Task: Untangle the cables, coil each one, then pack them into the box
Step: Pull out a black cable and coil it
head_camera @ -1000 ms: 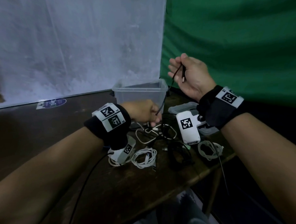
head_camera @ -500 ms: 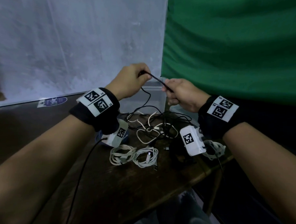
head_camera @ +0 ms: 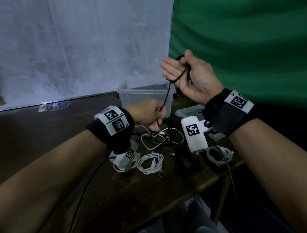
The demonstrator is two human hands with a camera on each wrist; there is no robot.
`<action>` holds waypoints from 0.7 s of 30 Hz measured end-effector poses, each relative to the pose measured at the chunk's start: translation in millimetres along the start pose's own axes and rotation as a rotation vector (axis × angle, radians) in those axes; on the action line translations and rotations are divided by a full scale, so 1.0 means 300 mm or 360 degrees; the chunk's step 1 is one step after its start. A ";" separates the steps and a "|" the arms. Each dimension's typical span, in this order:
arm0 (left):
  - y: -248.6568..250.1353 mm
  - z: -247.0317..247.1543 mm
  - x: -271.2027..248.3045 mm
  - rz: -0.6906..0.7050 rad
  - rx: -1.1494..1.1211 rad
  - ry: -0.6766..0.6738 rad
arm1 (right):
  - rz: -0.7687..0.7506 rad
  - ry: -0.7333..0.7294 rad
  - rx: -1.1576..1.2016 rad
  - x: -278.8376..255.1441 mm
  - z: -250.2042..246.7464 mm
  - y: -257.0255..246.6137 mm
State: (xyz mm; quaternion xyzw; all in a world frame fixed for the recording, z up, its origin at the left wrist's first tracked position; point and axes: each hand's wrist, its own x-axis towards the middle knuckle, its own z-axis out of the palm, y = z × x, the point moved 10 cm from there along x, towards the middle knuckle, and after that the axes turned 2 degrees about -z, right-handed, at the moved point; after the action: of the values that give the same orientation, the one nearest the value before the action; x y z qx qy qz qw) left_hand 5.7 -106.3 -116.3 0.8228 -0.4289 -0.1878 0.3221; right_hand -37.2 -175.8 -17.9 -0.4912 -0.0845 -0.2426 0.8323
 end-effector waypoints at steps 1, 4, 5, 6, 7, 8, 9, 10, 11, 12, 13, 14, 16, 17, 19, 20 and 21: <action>-0.002 0.022 -0.003 -0.0010 0.0007 -0.0064 | -0.0052 0.0074 -0.0001 0.010 -0.014 -0.011; -0.012 0.039 -0.011 -0.0022 0.0022 -0.0148 | -0.0230 0.0297 -0.0333 0.036 -0.077 -0.039; -0.022 0.038 -0.014 -0.0032 0.0022 -0.0170 | -0.0315 0.0340 -0.0607 0.039 -0.090 -0.052; -0.030 0.033 -0.018 -0.0033 0.0030 -0.0183 | -0.0389 0.0355 -0.0936 0.036 -0.094 -0.065; -0.035 0.021 -0.020 -0.0015 0.0053 -0.0175 | -0.0424 0.0339 -0.1281 0.032 -0.092 -0.070; -0.033 0.000 -0.022 0.0020 0.0096 -0.0140 | -0.0404 0.0284 -0.1577 0.028 -0.087 -0.061; -0.027 -0.030 -0.021 0.0062 0.0138 -0.0068 | -0.0343 0.0205 -0.1826 0.025 -0.084 -0.040; -0.014 -0.065 -0.022 0.0108 0.0172 0.0033 | -0.0270 0.0126 -0.2024 0.024 -0.086 -0.014; 0.001 -0.105 -0.023 0.0156 0.0185 0.0153 | -0.0193 0.0066 -0.2149 0.020 -0.093 0.012; 0.018 -0.145 -0.025 0.0204 0.0182 0.0283 | -0.0113 0.0023 -0.2181 0.018 -0.102 0.039; 0.034 -0.183 -0.029 0.0247 0.0167 0.0410 | -0.0029 -0.0011 -0.2122 0.015 -0.108 0.068; 0.048 -0.218 -0.036 0.0282 0.0145 0.0526 | 0.0043 -0.0037 -0.2022 0.012 -0.112 0.096; 0.073 -0.284 -0.052 0.0358 0.0127 0.0753 | 0.0112 -0.0072 -0.1816 0.005 -0.104 0.133; 0.085 -0.313 -0.063 0.0392 0.0141 0.0851 | 0.0141 -0.0101 -0.1701 0.001 -0.095 0.145; 0.105 -0.350 -0.079 0.0446 0.0166 0.0982 | 0.0239 -0.0192 -0.1488 -0.013 -0.076 0.170; 0.109 -0.358 -0.083 0.0467 0.0167 0.1013 | 0.0287 -0.0264 -0.1436 -0.022 -0.062 0.182; 0.105 -0.363 -0.082 0.0467 0.0156 0.1032 | 0.0317 -0.0349 -0.1412 -0.035 -0.040 0.190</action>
State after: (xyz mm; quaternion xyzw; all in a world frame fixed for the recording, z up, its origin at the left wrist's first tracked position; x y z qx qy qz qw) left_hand 37.1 -59.1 -15.3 0.7837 -0.4264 0.1521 0.4252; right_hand -19.8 -160.1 -72.2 -0.8281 -0.0124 -0.1208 0.5472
